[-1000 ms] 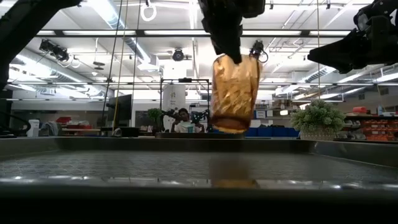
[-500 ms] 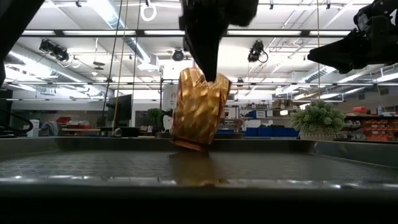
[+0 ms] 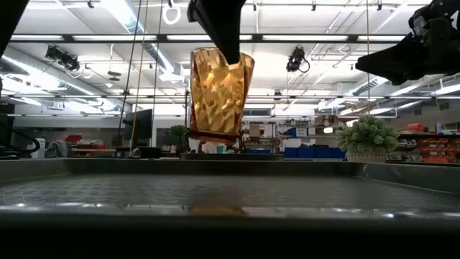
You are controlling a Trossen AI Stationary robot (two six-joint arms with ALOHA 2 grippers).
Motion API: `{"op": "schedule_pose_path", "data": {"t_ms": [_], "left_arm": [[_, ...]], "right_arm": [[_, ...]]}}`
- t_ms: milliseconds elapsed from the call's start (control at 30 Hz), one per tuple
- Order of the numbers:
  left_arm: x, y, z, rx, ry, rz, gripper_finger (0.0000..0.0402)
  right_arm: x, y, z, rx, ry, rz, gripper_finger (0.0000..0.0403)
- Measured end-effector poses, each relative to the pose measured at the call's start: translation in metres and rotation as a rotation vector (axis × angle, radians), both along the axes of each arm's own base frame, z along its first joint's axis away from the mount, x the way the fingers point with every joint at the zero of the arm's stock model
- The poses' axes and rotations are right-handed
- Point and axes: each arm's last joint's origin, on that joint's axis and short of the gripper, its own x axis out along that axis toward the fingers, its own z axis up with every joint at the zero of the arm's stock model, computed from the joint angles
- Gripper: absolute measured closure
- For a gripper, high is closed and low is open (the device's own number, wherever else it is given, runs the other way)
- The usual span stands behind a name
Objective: Pick and place plate/cup/fork/spoon on tray
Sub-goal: Put the orange cup on the black serving tray
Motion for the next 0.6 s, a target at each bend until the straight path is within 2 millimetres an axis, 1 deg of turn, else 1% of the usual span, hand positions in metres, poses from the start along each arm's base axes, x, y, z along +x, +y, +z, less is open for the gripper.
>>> {"op": "schedule_pose_path", "data": {"t_ms": [100, 233, 300, 400, 500, 600], "left_arm": [[0.004, -0.003, 0.001, 0.005, -0.061, 0.013, 0.0388], [0.025, -0.002, 0.009, -0.077, -0.245, -0.031, 0.0388], [0.034, -0.002, 0.014, -0.088, -0.336, -0.065, 0.0388], [0.046, -0.003, 0.016, -0.121, -0.415, -0.139, 0.0388], [0.056, -0.003, 0.006, -0.147, -0.425, -0.188, 0.0388], [0.065, 0.005, -0.009, -0.152, -0.395, -0.178, 0.0388]], "right_arm": [[0.0, 0.0, 0.0, 0.0, 0.0, 0.0, 0.0266], [0.0, 0.0, 0.0, 0.0, 0.0, 0.0, 0.0266], [0.0, 0.0, 0.0, 0.0, 0.0, 0.0, 0.0266], [0.0, 0.0, 0.0, 0.0, 0.0, 0.0, 0.0266], [0.0, 0.0, 0.0, 0.0, 0.0, 0.0, 0.0266], [0.0, 0.0, 0.0, 0.0, 0.0, 0.0, 0.0266]]}}
